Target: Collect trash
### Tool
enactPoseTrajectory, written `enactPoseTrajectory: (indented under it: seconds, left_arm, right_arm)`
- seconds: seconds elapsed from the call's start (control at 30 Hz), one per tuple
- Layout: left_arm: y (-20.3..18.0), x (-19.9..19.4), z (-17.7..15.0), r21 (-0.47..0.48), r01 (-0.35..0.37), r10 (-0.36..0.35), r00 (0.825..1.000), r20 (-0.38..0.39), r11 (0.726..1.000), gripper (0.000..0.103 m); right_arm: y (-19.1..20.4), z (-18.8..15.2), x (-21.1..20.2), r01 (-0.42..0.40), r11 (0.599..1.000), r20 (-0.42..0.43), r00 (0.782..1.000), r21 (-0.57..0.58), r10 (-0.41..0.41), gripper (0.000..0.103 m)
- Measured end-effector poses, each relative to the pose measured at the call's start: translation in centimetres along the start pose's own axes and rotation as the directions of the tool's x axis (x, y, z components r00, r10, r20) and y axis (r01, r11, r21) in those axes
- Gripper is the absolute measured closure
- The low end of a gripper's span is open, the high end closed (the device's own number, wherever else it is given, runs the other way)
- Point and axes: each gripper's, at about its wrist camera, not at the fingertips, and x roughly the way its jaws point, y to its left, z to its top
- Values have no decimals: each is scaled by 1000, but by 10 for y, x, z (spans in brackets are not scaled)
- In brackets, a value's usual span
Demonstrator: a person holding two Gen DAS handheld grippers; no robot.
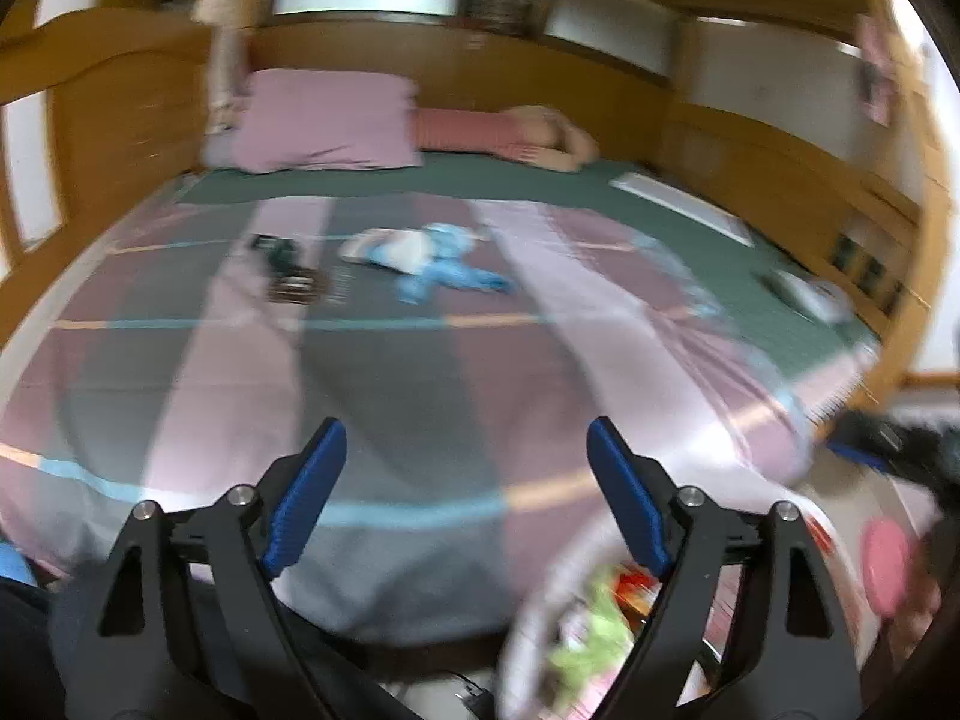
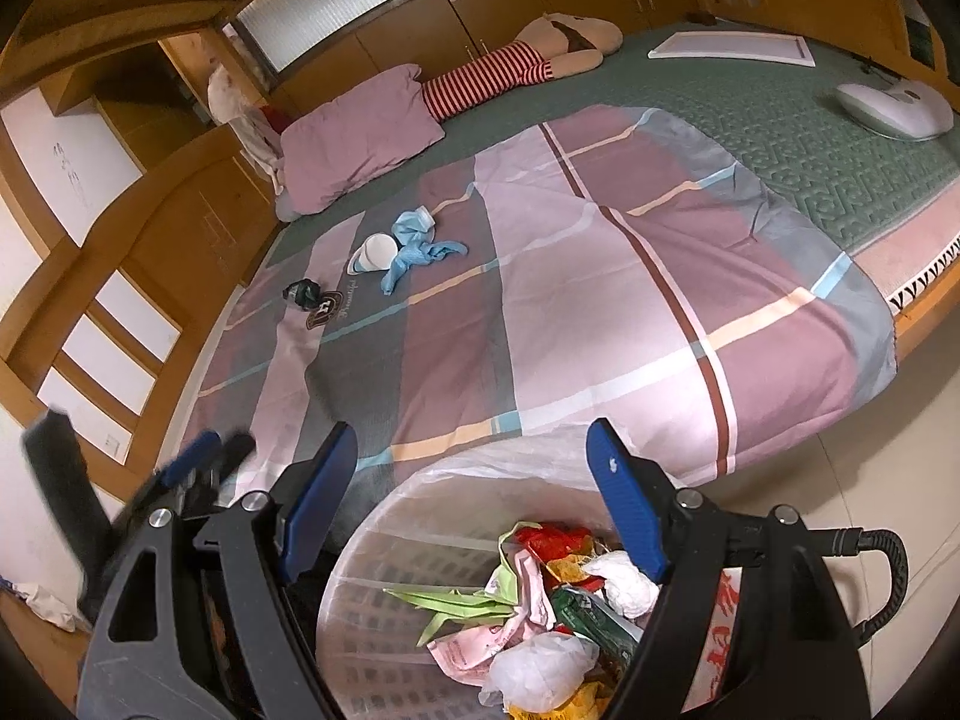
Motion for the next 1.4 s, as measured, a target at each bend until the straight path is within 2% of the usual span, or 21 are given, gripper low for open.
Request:
enactPoseTrajectory:
  seconds: [0.07,0.17,0.23,0.27,0.33,0.37,0.4,0.43,0.47,0.6,0.7,0.8,0.87,0.97,1.0,1.07,1.1,1.17,1.23,1.33,1.4]
  left_arm:
    - [19,17,17,-46,-32,31,999,-19,998,32]
    - [50,43,44,-114,-34,29,999,-42,993,32]
    - [70,59,54,-142,-123,112,990,-80,982,32]
    - [85,69,57,-177,-176,158,981,-109,968,32]
    - [114,82,53,-277,-232,185,965,-184,932,32]
    - [126,85,49,-337,-251,181,958,-224,908,32]
    - [138,86,43,-415,-247,153,957,-246,876,32]
    - [146,85,39,-461,-229,127,962,-243,857,32]
    - [146,84,38,-466,-223,124,964,-234,856,30]
    - [127,73,41,-382,-245,199,967,-157,891,16]
    - [119,76,40,-359,-217,169,972,-161,908,13]
    - [126,84,35,-430,-169,87,975,-203,887,13]
    - [131,84,34,-469,-148,61,979,-195,871,13]
    - [136,84,33,-491,-146,58,980,-189,859,13]
    - [138,84,32,-502,-144,54,980,-190,852,13]
    - [143,84,31,-530,-135,40,982,-186,837,13]
    - [146,82,30,-550,-121,29,984,-174,827,13]
    - [156,72,27,-608,-100,29,992,-125,787,13]
    - [163,65,24,-654,-93,41,995,-95,750,13]
    - [172,61,20,-709,-86,53,996,-69,700,12]
    - [177,59,18,-740,-79,59,997,-52,668,11]
  right_arm:
    - [4,3,4,6,1000,-2,1000,-5,-6,26]
    - [12,16,15,25,1000,-7,1000,-2,-25,26]
    - [19,32,27,32,999,-5,999,9,-32,26]
    - [24,44,38,32,999,-6,999,17,-32,26]
    - [38,64,62,38,999,-17,999,7,-38,26]
    - [49,76,79,42,999,-23,999,-18,-42,26]
    - [60,85,95,45,998,-28,999,-43,-47,26]
    - [70,94,112,43,997,-41,998,-64,-45,26]
    - [83,105,139,39,996,-66,997,-79,-44,26]
    - [122,136,217,26,994,-100,994,-110,-37,26]
    - [151,160,278,56,989,-114,991,-138,-73,26]
    - [167,185,336,45,995,-169,984,-94,-60,26]
    - [176,199,367,71,993,-197,976,-94,-88,26]
    - [194,203,414,101,974,-286,945,-203,-158,26]
    - [199,198,431,114,958,-335,920,-264,-202,26]
    - [206,183,447,112,930,-380,890,-349,-250,26]
    - [210,176,446,113,915,-356,897,-388,-261,26]
    - [214,165,435,45,912,-361,910,-408,-206,35]
    - [210,157,417,-33,920,-402,905,-390,-138,57]
    - [204,143,392,-141,924,-494,867,-357,-58,61]
    - [205,124,373,-257,886,-595,803,-385,-26,61]
